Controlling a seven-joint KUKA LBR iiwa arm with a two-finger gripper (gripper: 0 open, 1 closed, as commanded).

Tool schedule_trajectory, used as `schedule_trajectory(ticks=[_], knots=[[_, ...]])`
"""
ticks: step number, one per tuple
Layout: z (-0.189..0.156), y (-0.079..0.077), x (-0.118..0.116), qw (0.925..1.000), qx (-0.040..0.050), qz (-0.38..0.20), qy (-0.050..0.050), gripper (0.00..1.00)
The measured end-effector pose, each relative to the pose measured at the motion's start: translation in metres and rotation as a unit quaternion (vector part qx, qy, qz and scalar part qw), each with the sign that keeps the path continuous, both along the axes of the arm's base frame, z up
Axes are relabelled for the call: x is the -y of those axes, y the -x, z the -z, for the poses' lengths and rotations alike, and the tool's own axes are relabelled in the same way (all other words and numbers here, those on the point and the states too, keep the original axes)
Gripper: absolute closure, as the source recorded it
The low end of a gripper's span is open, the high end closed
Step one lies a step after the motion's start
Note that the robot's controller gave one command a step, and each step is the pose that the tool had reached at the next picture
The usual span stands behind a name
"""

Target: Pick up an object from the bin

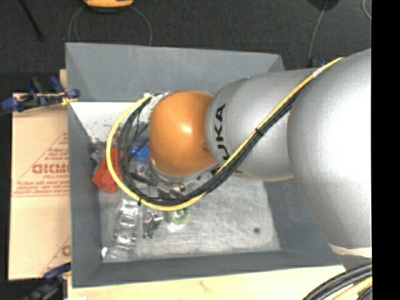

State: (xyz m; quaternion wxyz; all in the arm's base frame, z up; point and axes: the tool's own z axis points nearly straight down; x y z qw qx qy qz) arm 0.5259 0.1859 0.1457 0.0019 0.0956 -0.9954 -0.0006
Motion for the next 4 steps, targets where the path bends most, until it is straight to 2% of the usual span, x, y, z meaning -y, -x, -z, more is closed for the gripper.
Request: schedule_trajectory(ticks=[1,2,3,4], knots=[[-0.008,-0.003,-0.006,0.9734,0.0049,-0.229,-0.001,0.0],[0.003,-0.016,-0.021,0.8606,0.0049,-0.509,-0.001,0.0],[0.072,-0.024,-0.04,0.6909,0.0059,-0.723,-0.001,0.0],[0.072,0.015,-0.049,0.5547,0.0063,-0.832,0.001,0.0]])
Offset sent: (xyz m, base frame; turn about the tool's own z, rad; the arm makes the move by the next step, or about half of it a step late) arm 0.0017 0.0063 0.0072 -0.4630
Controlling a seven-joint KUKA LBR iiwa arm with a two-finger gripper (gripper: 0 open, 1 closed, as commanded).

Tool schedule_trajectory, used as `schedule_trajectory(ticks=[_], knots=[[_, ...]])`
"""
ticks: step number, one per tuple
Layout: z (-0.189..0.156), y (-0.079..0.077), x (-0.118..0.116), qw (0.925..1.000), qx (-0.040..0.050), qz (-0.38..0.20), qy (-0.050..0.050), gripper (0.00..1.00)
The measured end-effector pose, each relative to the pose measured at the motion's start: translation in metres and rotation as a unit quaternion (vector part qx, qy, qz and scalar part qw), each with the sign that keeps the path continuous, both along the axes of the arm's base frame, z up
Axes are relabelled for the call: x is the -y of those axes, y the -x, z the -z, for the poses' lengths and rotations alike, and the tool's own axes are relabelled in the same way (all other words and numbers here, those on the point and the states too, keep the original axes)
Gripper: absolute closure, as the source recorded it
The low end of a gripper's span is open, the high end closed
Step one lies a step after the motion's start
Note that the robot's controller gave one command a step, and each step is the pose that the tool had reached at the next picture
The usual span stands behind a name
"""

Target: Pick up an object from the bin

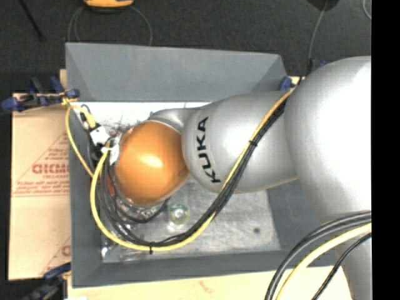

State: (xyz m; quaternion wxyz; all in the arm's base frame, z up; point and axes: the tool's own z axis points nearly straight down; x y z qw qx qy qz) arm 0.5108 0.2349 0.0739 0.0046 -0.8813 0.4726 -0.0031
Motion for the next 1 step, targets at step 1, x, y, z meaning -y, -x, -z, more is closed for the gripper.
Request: schedule_trajectory(ticks=[1], knots=[[-0.0014,0.0007,-0.0022,1.0,-0.0014,0.002,-0.001,1.0]])
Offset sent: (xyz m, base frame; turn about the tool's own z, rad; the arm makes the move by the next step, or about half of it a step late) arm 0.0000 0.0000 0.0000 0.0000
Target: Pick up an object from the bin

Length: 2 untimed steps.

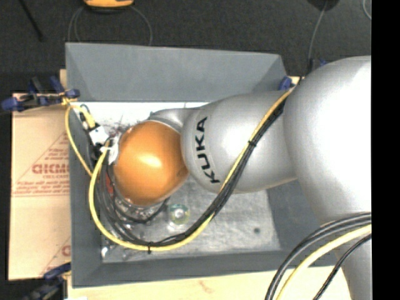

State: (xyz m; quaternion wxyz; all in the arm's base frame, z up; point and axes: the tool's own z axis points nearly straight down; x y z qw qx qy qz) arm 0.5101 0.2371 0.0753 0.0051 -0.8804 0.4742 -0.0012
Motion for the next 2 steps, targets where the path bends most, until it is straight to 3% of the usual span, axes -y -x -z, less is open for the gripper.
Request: schedule_trajectory(ticks=[1,2], knots=[[-0.017,0.0,0.001,1.0,-0.0035,0.003,0.003,1.0],[-0.09,-0.001,0.001,1.0,-0.0015,0.006,0.003,1.0]])
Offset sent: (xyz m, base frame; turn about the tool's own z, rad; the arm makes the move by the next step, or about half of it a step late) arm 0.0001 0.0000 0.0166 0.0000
